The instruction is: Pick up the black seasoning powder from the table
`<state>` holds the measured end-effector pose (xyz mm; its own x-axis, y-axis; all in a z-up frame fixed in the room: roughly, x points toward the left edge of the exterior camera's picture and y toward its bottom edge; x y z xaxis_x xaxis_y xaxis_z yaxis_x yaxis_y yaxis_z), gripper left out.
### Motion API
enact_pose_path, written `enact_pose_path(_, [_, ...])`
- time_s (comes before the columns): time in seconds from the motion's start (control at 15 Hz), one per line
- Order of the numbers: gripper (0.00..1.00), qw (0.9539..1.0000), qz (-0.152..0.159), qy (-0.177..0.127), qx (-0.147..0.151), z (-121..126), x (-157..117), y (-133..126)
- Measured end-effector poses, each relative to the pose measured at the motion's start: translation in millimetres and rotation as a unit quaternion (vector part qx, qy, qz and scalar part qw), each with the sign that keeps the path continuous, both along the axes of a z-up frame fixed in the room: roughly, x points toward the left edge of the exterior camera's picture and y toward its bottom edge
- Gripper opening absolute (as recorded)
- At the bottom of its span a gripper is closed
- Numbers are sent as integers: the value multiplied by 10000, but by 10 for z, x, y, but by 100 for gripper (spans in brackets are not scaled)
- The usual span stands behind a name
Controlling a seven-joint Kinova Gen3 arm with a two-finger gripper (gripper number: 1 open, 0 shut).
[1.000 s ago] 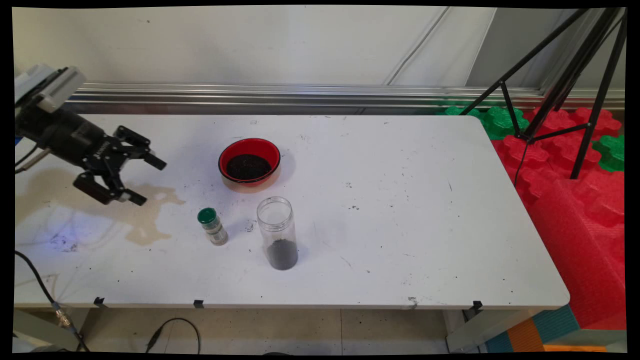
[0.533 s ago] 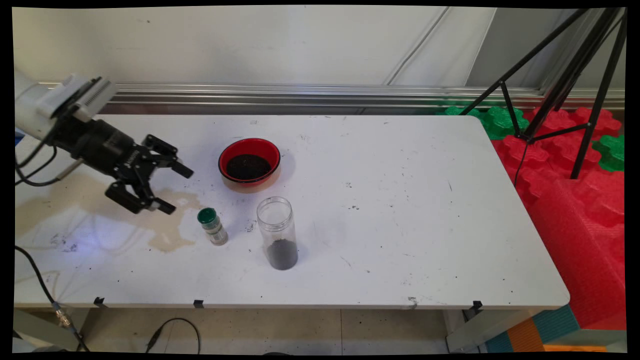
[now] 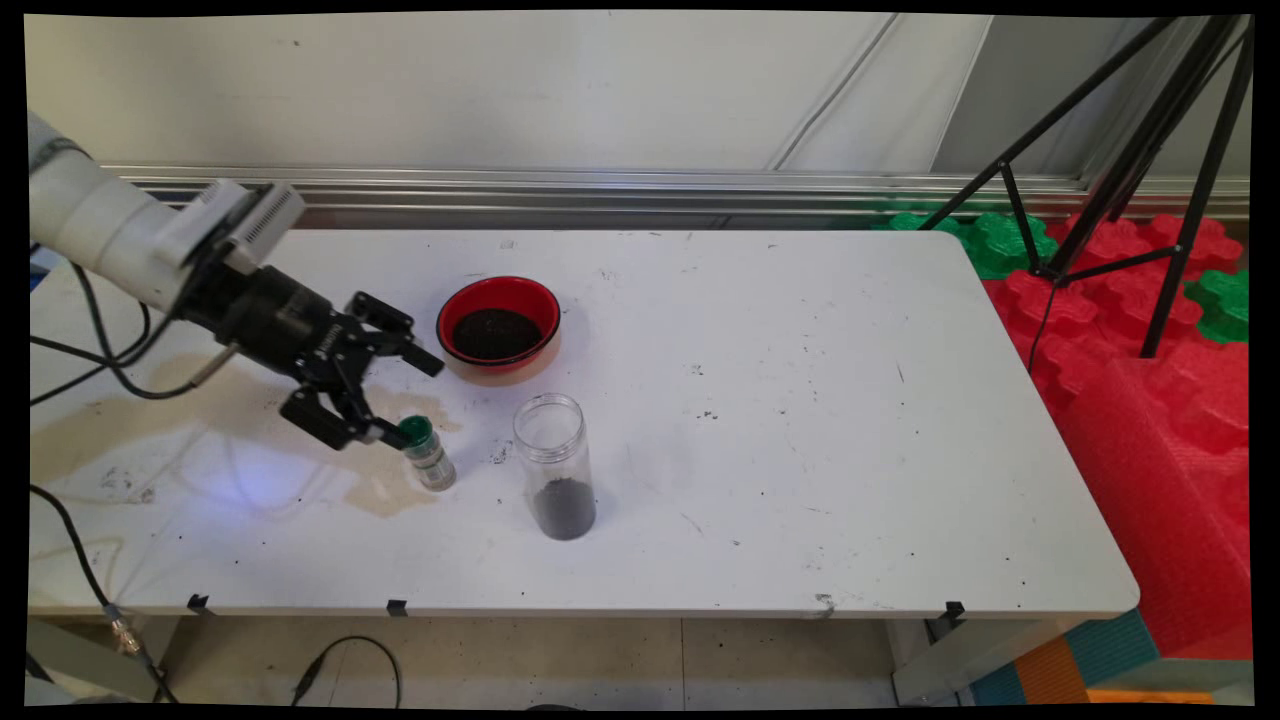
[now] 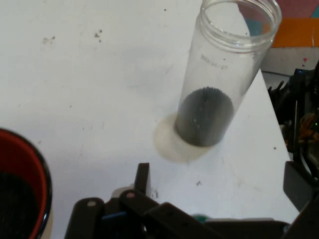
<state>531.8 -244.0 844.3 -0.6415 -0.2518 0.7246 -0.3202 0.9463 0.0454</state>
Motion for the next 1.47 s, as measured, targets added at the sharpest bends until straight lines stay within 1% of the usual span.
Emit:
enact_pose_path(0.33, [100,9998,-144,73,-102,-181,-195,-59])
enact_pose_path(0.6, [100,9988,-362,140,-297,-353,-346,-108])
enact_pose_path(0.87, [100,9972,-526,275,-463,-465,-472,-143])
enact_pose_path(1.0, [100,9959,-614,392,-535,-527,-558,-166])
enact_pose_path(1.2, [100,9946,-676,550,-570,-600,-665,-208])
enact_pose_path(1.47, [100,9935,-711,728,-514,-680,-788,-261])
